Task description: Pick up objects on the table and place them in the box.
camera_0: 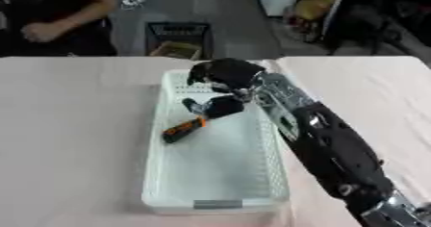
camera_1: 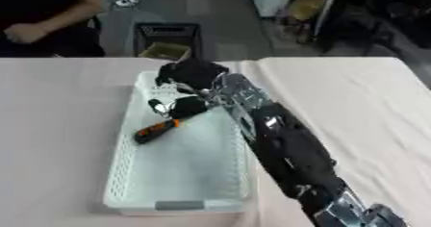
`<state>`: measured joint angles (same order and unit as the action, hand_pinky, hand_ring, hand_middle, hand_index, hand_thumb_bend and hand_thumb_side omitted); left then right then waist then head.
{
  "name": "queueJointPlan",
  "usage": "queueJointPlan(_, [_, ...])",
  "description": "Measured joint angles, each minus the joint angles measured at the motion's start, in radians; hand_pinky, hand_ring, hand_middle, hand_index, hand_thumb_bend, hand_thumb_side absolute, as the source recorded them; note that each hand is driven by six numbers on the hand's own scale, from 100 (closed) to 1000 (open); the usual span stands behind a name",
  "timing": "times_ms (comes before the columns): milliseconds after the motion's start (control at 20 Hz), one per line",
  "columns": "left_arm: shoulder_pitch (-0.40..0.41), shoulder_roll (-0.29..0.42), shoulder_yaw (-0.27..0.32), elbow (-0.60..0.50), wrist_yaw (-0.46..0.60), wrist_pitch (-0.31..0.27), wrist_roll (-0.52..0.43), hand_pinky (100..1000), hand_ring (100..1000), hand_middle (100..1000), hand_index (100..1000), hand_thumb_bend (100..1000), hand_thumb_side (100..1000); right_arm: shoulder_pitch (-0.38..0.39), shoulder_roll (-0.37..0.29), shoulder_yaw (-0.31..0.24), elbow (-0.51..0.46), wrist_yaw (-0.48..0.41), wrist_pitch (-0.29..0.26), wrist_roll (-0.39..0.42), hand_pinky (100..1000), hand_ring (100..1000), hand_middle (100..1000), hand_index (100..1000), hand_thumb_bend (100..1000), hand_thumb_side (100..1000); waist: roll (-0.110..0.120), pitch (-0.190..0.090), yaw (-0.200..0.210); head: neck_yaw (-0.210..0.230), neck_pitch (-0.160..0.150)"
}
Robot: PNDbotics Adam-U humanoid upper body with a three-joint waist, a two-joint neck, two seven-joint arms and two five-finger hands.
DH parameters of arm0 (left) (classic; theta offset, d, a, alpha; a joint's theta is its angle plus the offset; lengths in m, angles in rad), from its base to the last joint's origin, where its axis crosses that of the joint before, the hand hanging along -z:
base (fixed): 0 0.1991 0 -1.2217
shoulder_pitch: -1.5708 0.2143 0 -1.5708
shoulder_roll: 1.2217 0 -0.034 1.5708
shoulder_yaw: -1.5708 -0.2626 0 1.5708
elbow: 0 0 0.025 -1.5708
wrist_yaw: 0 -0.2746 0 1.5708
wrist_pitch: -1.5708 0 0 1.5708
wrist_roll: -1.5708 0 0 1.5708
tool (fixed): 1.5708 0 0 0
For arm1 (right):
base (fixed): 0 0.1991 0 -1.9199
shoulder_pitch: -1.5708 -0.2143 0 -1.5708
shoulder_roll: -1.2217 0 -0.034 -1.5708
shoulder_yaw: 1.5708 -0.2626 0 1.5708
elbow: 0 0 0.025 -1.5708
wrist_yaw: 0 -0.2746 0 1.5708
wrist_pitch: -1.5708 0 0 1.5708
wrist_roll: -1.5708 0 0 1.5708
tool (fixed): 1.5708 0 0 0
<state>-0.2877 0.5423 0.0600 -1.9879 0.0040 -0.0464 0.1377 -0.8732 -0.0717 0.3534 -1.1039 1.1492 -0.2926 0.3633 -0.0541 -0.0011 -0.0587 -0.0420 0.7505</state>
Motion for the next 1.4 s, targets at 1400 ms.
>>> queueJointPlan(1400, [0.031,0.000,0.008,0.000,-0.010,0.007,0.007,668,683,708,821,221,1000,0.312,-0.415,-0.330,-0.589,-0.493,0.309,-0.305,421,558,556,844,151,894,-0.001,0.006,-0.031,0.020,-0.016])
